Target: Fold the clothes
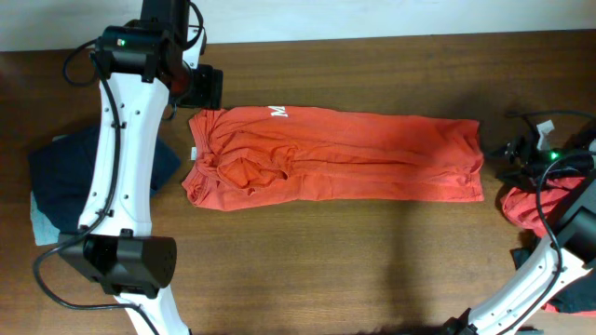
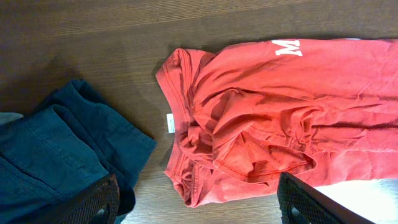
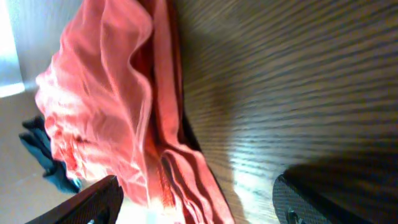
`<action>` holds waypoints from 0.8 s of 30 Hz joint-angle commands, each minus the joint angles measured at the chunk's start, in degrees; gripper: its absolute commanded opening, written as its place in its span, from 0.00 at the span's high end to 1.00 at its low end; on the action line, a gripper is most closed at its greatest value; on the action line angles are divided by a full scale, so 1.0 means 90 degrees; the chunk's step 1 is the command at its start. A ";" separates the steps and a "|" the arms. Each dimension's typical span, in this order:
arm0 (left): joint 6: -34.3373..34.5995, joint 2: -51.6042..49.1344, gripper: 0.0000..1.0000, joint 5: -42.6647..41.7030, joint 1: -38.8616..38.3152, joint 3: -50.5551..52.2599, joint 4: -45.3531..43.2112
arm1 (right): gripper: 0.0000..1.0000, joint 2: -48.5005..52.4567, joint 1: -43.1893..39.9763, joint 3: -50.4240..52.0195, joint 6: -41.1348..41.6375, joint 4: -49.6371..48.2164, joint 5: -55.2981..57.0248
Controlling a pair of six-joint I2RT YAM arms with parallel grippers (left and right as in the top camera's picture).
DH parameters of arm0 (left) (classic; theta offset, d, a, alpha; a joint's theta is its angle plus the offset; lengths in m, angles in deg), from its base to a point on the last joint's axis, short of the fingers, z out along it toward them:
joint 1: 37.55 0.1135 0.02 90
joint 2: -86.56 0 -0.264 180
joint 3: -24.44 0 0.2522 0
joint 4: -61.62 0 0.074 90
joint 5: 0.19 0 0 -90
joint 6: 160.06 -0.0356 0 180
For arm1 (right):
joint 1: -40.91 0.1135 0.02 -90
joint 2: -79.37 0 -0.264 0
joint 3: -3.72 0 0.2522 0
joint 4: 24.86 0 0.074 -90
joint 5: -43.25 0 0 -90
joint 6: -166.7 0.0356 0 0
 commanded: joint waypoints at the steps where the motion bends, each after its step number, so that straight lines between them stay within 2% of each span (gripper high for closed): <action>1: -0.0187 0.0255 0.19 0.0073 0.0039 -0.0095 0.0017 | 0.16 0.0423 0.0420 0.0219 -0.0503 -0.0022 0.0372; 13: -0.0189 0.0289 0.18 0.0078 0.0039 -0.0095 0.0041 | 0.12 0.0850 0.0704 0.0236 -0.0481 -0.0019 0.0423; 19: -0.0189 0.0758 0.15 0.1132 0.0039 -0.0095 -0.0034 | 0.12 0.0930 0.0529 0.0233 -0.0459 0.0068 0.0852; 24: -0.0238 0.1156 0.15 0.1197 0.0039 -0.0095 -0.0034 | 0.09 0.0930 0.0136 0.0233 -0.0311 0.0192 0.1280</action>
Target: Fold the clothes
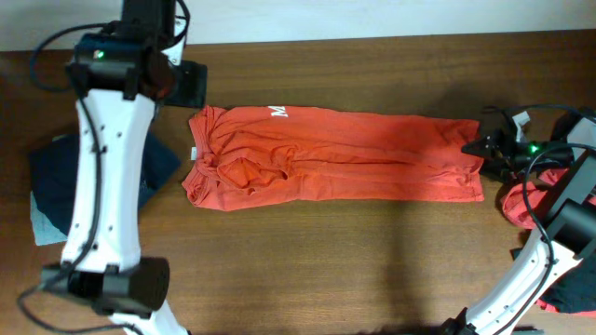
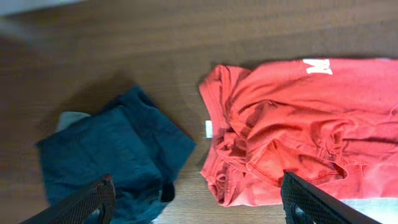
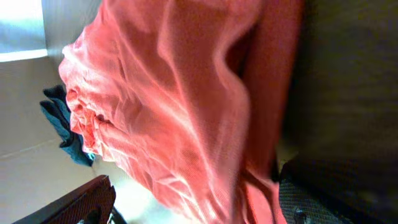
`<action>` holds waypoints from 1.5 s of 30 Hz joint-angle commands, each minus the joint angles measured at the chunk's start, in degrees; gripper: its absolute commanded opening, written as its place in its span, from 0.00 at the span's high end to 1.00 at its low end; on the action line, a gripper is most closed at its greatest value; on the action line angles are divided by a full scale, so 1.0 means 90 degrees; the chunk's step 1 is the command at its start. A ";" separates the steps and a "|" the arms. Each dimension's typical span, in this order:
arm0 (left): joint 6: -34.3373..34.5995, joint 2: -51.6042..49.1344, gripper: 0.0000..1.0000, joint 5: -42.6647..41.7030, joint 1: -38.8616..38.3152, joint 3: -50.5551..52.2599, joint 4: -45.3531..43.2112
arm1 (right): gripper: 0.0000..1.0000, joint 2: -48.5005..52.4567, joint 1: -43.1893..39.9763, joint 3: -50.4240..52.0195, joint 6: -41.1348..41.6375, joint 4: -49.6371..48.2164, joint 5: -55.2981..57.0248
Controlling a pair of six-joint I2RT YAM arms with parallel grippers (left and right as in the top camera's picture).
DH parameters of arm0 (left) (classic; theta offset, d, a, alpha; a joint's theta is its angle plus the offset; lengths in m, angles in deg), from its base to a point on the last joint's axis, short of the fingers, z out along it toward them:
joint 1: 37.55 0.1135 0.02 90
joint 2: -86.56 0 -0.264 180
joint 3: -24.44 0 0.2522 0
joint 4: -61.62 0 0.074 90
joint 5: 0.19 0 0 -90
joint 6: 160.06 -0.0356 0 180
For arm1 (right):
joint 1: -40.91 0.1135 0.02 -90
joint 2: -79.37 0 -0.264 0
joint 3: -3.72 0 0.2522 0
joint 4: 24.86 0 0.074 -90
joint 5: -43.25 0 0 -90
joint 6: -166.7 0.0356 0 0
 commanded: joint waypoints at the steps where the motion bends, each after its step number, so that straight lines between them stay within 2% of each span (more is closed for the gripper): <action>1: -0.0153 0.0432 0.15 0.0245 0.0039 -0.0095 -0.0017 | 0.10 0.0709 -0.0345 0.0296 0.0073 -0.0073 0.1855; 8: -0.0172 0.0488 0.14 0.0243 0.0039 -0.0095 -0.0024 | 0.11 0.0709 0.0391 0.0311 0.0046 0.0022 0.1994; 11: -0.0172 0.0488 0.14 0.0243 0.0039 -0.0095 -0.0015 | 0.15 0.0709 0.0770 0.0311 0.0068 -0.0066 0.2147; 14: -0.0172 0.0486 0.14 0.0243 0.0039 -0.0095 -0.0010 | 0.23 0.0709 0.0923 0.0311 0.0068 -0.0107 0.2147; 17: -0.0172 0.0508 0.14 0.0243 0.0039 -0.0095 -0.0005 | 0.38 0.0709 0.0947 0.0311 0.0070 -0.0107 0.2147; 20: -0.0172 0.0517 0.14 0.0243 0.0039 -0.0095 0.0039 | 0.60 0.0709 0.0945 0.0311 0.0095 -0.0092 0.2149; 21: -0.0172 0.0517 0.14 0.0245 0.0039 -0.0095 0.0075 | 0.73 0.0709 0.0940 0.0308 0.0124 -0.0085 0.2154; 24: -0.0172 0.0517 0.14 0.0245 0.0039 -0.0095 0.0085 | 0.91 0.0707 0.0862 0.0265 0.0527 -0.0063 0.2171; 26: -0.0172 0.0517 0.14 0.0245 0.0039 -0.0095 0.0085 | 0.96 0.0695 0.0780 0.0175 0.0639 0.0032 0.2171; 30: -0.0177 0.0551 0.14 0.0248 0.0039 -0.0095 0.0083 | 0.96 0.0525 0.0529 -0.0228 0.1030 0.0396 0.2212; 35: -0.0415 0.0721 0.14 0.0321 0.0039 -0.0095 -0.0012 | 0.96 0.0160 0.0289 -0.0896 0.2038 0.0729 0.3728; 38: -0.0415 0.0996 0.13 0.0364 0.0039 -0.0095 -0.0321 | 0.96 -0.0087 0.0282 -0.1637 0.2249 0.1047 0.4027; 39: -0.0415 0.1081 0.08 0.0364 0.0039 -0.0095 -0.0401 | 0.96 -0.0129 0.0304 -0.1897 0.2273 0.1151 0.4061; 45: -0.0415 0.1579 0.05 0.0367 0.0039 -0.0095 -0.0614 | 0.96 -0.0148 0.0464 -0.3699 0.2693 0.2025 0.4444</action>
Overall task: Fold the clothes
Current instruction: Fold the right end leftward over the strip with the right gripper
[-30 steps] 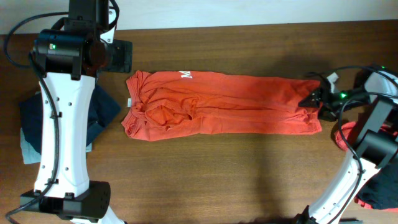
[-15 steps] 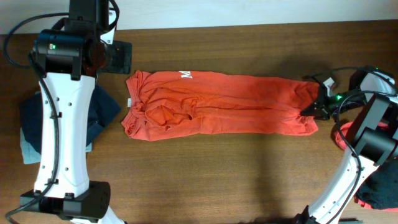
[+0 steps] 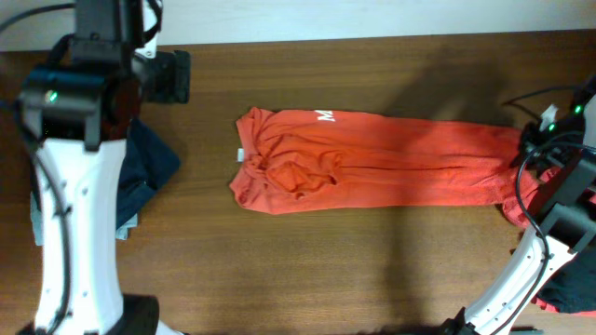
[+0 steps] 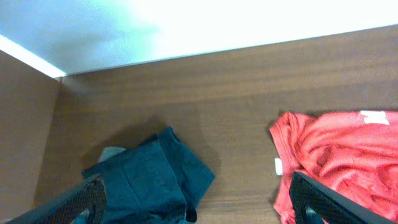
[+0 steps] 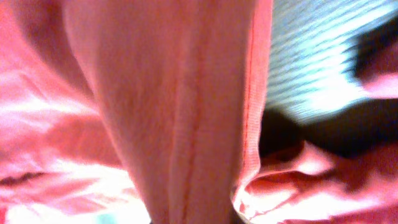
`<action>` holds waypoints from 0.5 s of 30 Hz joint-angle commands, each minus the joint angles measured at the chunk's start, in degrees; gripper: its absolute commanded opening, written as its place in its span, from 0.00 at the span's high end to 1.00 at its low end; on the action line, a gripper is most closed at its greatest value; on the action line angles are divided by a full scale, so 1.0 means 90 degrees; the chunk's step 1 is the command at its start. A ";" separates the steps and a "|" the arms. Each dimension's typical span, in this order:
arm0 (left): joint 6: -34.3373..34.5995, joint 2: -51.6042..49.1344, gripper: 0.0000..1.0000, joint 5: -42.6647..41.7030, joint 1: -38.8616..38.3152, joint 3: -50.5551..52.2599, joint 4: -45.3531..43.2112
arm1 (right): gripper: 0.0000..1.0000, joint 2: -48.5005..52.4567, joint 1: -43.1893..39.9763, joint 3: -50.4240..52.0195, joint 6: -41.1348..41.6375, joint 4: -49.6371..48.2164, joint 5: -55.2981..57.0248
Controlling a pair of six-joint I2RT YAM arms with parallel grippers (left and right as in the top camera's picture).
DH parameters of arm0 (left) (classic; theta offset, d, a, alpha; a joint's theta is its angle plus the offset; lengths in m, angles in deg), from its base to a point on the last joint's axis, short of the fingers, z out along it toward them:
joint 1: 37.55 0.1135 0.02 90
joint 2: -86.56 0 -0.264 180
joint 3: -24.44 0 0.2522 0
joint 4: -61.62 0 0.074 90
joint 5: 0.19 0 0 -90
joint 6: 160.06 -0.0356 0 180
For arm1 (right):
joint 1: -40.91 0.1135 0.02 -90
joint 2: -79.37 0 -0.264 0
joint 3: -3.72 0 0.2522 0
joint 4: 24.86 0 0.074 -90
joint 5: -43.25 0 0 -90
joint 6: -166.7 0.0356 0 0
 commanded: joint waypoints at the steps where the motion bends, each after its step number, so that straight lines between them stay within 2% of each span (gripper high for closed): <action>1: -0.0075 0.0520 0.05 0.0109 0.0039 -0.0078 -0.0046 | 0.96 -0.0338 0.0168 -0.1151 0.0415 0.0408 0.0413; 6: -0.0073 0.0763 0.05 0.0109 0.0039 -0.0078 -0.0194 | 0.96 -0.0498 0.0644 -0.2183 0.0420 0.0814 -0.0034; 15: -0.0075 0.0816 0.05 0.0109 0.0039 -0.0078 -0.0206 | 0.96 -0.0697 0.3055 -0.2183 0.0420 0.0811 -0.0010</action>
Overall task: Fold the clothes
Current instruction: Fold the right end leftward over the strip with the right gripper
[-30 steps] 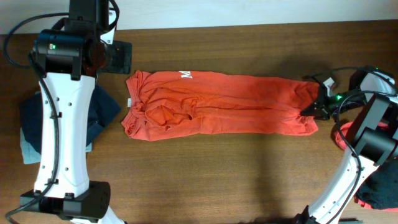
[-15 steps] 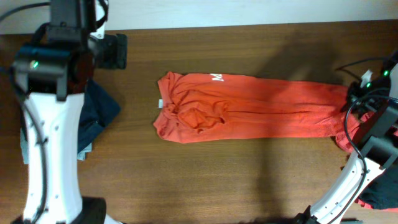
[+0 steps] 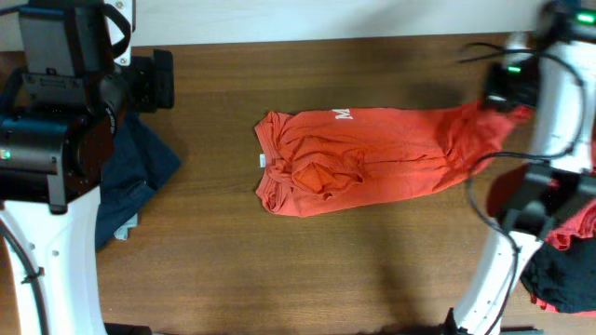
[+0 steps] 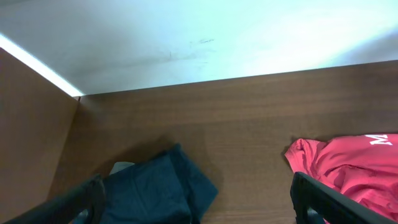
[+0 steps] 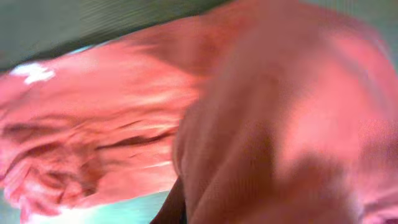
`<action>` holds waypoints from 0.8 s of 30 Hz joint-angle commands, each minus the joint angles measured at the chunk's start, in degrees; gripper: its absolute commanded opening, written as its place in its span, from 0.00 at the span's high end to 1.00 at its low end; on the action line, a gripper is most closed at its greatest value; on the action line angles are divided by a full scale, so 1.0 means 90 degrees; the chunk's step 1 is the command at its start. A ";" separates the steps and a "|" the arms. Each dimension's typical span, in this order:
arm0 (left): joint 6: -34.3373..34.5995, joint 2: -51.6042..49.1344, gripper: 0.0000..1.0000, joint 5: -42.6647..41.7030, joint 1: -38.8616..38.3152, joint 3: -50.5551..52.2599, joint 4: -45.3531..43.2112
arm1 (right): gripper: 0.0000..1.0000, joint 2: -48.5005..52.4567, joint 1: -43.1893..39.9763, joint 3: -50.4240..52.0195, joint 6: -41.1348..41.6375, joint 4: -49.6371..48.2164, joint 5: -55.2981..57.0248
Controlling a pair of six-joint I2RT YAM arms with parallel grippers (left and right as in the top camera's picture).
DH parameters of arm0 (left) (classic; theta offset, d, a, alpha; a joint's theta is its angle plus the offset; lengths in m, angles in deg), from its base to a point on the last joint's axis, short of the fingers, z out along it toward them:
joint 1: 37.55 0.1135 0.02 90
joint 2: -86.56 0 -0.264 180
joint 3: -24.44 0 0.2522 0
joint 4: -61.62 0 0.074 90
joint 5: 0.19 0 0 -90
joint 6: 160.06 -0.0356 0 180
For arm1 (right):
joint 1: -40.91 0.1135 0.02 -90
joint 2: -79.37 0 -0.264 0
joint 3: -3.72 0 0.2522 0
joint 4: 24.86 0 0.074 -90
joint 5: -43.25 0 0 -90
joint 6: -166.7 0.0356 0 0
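Note:
An orange-red garment [image 3: 363, 158] with a white letter M lies lengthwise across the middle of the table. Its crumpled collar end points left. Its right end is lifted off the wood, with my right gripper [image 3: 510, 88] shut on it. The right wrist view is filled with blurred orange cloth [image 5: 124, 124] that hides the fingers. My left gripper [image 3: 160, 82] hangs open at the far left, well away from the garment, whose collar end [image 4: 357, 171] shows at the edge of its view.
A dark blue garment [image 3: 140, 167] lies bunched at the table's left side, below my left gripper. A pile of red [image 3: 577, 219] and dark [image 3: 563, 279] clothes sits at the right edge. The white wall [image 4: 186, 37] runs along the table's back edge.
My right gripper has moved from the far right edge to the left and back, with the garment's right end raised. The whole garment has shifted a little right. The left gripper is higher.
The garment first lay flat, my left gripper open by its collar and my right open beside the right-hand pile. Then the right gripper reached the garment's right edge. Later it held that end, with the garment farther right. Now the end is lifted and doubled leftward.

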 commanded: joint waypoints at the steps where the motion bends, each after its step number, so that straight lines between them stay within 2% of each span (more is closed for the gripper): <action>1: -0.0073 0.0092 0.05 0.0058 0.0039 -0.0078 -0.0019 | 0.96 -0.0209 0.1124 -0.0117 0.0056 0.0036 -0.0104; 11: -0.0073 0.0092 0.05 0.0058 0.0039 -0.0078 -0.0019 | 0.91 -0.0022 0.4357 -0.0104 0.0117 -0.0435 0.0087; 16: -0.0073 0.0092 0.05 0.0056 0.0039 -0.0078 0.0012 | 0.87 0.0345 0.5068 0.0039 0.0389 -0.0721 0.0304; 18: -0.0073 0.0092 0.05 0.0056 0.0039 -0.0078 0.0032 | 0.48 0.0505 0.5217 0.0119 0.0386 -0.0787 0.0306; 19: -0.0073 0.0092 0.05 0.0056 0.0039 -0.0078 0.0029 | 0.37 0.0537 0.5265 0.0124 0.0386 -0.0787 0.0279; 24: -0.0073 0.0092 0.05 0.0053 0.0039 -0.0078 0.0027 | 0.35 0.0515 0.5355 0.0044 0.0333 -0.0738 0.0287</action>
